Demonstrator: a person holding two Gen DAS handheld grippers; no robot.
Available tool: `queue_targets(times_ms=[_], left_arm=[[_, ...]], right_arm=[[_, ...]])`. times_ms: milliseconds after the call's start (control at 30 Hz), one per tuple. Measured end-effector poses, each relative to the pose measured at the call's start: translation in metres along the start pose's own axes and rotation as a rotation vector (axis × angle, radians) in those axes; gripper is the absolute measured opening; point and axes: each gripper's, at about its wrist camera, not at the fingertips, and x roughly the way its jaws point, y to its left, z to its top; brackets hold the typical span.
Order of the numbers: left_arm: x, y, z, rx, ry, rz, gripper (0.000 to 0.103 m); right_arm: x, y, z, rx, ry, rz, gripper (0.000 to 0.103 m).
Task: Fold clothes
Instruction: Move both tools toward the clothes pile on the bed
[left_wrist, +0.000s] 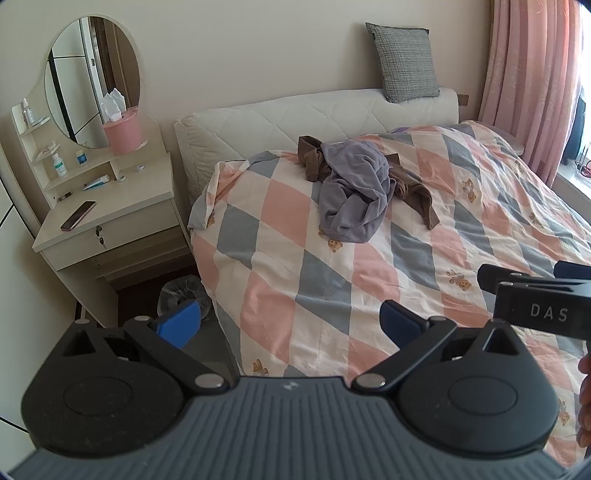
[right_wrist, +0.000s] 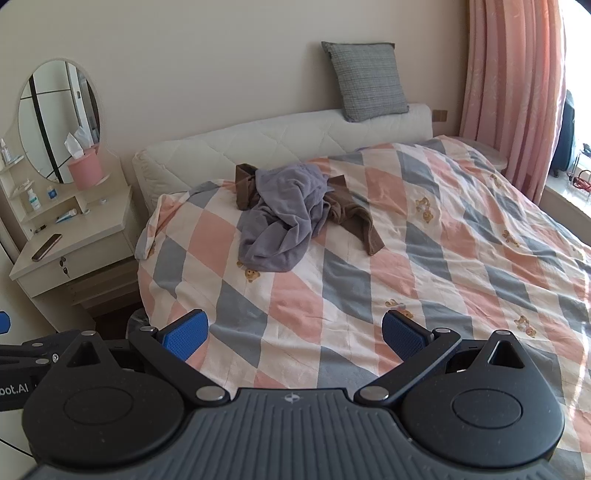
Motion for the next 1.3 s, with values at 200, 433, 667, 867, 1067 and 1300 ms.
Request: queue_targets(times_ms=[200, 433, 667, 867, 1067, 1300], left_arm=[[0.004, 0.003, 0.0, 0.005, 0.008, 0.012, 0.102], [0.001, -0.007, 0.008, 0.003, 0.016, 0.02, 0.102], [0.014, 0.003, 0.009, 0.0, 0.024, 0.0, 0.102], [0.025, 0.01, 0.01, -0.002, 0.055, -0.031, 0.102], [0.048, 0.012, 0.017, -0.006, 0.097, -0.077, 0.102], [0.099, 0.014, 0.03, -0.014, 0.178, -0.141, 0.102]], right_arm=[[0.002, 0.0, 0.001, 0.0, 0.006, 0.001, 0.103], [0.003, -0.006, 0.001, 0.0, 0.001, 0.002, 0.103], [0.003, -0.006, 0.002, 0.006, -0.005, 0.001, 0.103], [0.007, -0.005, 0.003, 0.018, -0.002, -0.01, 0.103], [0.021, -0.009, 0.007, 0.046, 0.018, -0.036, 0.103], [0.05, -0.019, 0.01, 0.086, 0.049, -0.089, 0.103]])
